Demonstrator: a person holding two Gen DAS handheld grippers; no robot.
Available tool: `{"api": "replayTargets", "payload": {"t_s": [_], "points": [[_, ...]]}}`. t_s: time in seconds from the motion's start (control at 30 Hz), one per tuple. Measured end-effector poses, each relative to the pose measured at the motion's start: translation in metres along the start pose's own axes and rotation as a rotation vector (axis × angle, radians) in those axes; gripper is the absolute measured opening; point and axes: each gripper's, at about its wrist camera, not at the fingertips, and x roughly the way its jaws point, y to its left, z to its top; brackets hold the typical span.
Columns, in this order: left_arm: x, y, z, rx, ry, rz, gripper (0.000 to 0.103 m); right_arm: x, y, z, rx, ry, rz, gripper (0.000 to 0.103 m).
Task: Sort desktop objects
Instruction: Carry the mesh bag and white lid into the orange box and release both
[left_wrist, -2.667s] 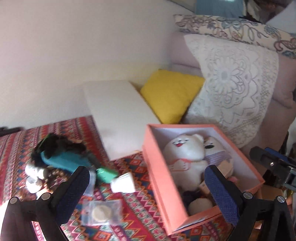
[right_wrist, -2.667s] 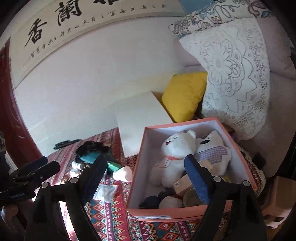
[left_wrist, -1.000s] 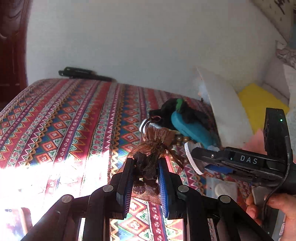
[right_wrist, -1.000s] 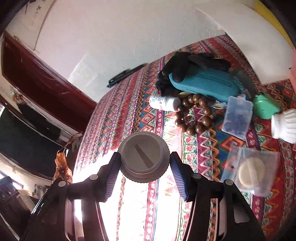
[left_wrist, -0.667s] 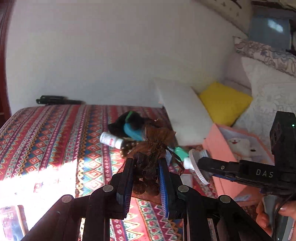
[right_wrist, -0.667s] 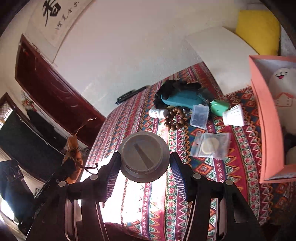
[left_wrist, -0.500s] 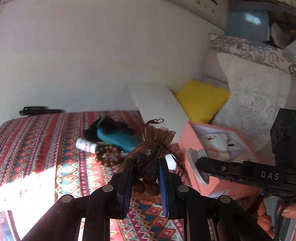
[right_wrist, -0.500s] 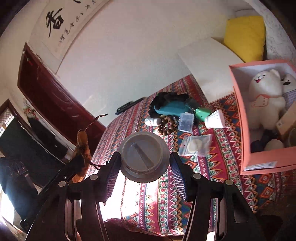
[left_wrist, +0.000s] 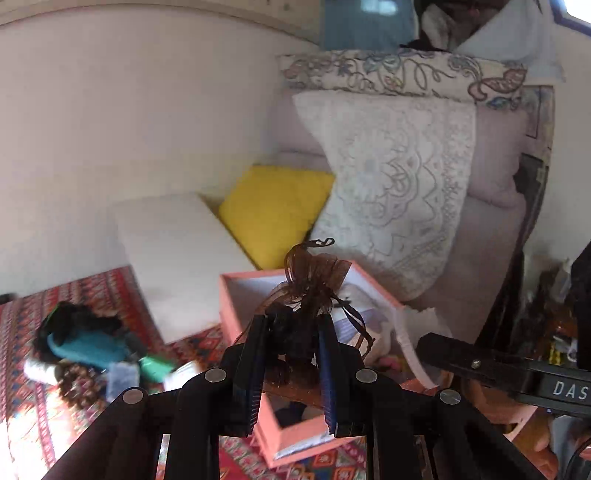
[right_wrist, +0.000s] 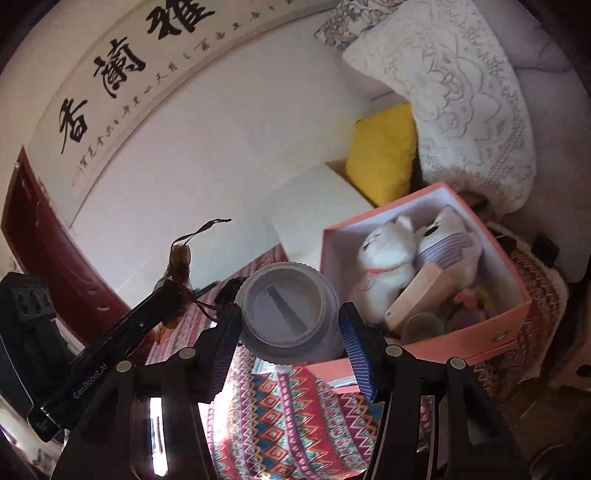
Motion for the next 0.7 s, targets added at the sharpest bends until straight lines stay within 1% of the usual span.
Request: {"api": "replayTargets", "payload": {"t_s": [0.07, 0.2, 0.3, 0.37, 0.4, 0.43, 0.47, 0.57, 0.7], "points": [[0.024, -0.006, 0.008, 0.007, 0.015, -0.015, 0.02, 0.009, -0.018, 0.016, 0.014, -0.019, -0.03, 0.058], [0.075, -0.006, 0.021, 0.008, 0.052, -0.033, 0.02, 0.042, -0.047, 0.05, 0.027, -0.045, -0.082, 0.058], [0.112, 0.001, 0.027, -0.013, 0.067, -0.048, 0.027, 0.077, -0.064, 0.072, 0.033, -0.045, -0.106, 0.058], [0.136, 0.007, 0.028, -0.031, 0.085, -0.044, 0.067, 0.103, -0.071, 0.084, 0.028, -0.039, -0.141, 0.061], [0.145, 0.011, 0.028, -0.042, 0.081, -0.038, 0.09, 0.114, -0.073, 0.088, 0.024, -0.036, -0.169, 0.073], [0.151, 0.014, 0.027, -0.051, 0.066, -0.03, 0.098, 0.125, -0.074, 0.091, 0.021, -0.034, -0.192, 0.083], [0.156, 0.016, 0.026, -0.049, 0.055, -0.013, 0.098, 0.133, -0.075, 0.091, 0.02, -0.036, -0.203, 0.085], [0.168, 0.02, 0.022, 0.0, 0.053, 0.067, 0.098, 0.153, -0.073, 0.089, 0.017, -0.027, -0.223, 0.085], [0.168, 0.032, 0.015, -0.001, 0.068, 0.093, 0.098, 0.172, -0.067, 0.077, 0.012, 0.013, -0.224, 0.085]]}}
